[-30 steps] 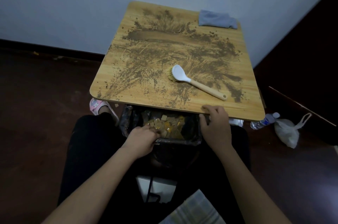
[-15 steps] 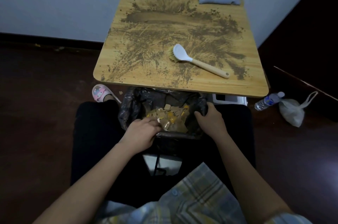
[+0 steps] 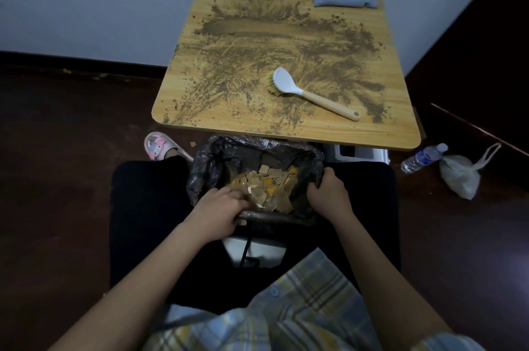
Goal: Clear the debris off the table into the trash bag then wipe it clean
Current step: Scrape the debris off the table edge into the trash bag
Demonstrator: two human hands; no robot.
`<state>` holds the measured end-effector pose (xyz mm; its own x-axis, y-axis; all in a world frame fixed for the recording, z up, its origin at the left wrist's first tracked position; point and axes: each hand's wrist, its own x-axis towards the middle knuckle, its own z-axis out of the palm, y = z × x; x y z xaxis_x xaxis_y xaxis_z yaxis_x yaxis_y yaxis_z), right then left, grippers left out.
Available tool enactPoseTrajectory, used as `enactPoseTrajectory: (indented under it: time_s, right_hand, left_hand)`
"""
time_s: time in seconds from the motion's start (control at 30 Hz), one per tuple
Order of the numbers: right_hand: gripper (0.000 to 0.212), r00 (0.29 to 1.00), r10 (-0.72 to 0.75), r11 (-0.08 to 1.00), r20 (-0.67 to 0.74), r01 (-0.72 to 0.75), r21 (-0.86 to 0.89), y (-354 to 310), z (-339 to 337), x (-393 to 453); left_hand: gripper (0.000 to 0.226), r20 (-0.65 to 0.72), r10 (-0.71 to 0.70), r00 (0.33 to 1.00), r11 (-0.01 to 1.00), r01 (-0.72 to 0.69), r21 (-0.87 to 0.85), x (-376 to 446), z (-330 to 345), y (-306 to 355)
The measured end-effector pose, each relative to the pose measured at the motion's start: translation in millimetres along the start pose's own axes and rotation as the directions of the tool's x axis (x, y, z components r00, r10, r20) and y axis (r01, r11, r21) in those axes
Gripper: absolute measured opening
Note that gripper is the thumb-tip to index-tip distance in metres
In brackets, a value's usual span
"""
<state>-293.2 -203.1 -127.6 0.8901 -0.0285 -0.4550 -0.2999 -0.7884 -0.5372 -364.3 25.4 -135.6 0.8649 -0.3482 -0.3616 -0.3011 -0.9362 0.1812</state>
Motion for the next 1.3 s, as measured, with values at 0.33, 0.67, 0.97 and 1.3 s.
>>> enactPoseTrajectory:
  time_s: [0.33,0.67,0.97,1.3]
  right_hand:
    - [0.017,0.998,-0.050,0.999,-0.027,0.051,0.018,7.1,1.6,-7.3]
    - [0.020,0.992,-0.111,0.993,-0.065,0.113,0.037,7.3,-0.6,-12.5]
    - [0.007,0.965,-0.209,0.978,-0.158,0.210,-0.011,-10.0,-20.6,-17.1]
    - [0.040,0.925,-0.291,0.948,-0.246,0.245,-0.202,-58.7,-55.3,-35.2]
  left_hand:
    - [0.049,-0.501,-0.404,0.765,0.914,0.320,-0.249,-18.4,-23.8,-23.2]
    - [0.056,-0.309,-0.632,0.711,0.761,0.494,-0.420,-15.4,-17.1,-28.1]
    - [0.054,-0.363,-0.644,0.673,0.750,0.462,-0.473,-19.3,-36.0,-24.7]
    - [0.050,-0.514,-0.664,0.542,0.747,0.473,-0.466,-29.7,-89.3,-20.8]
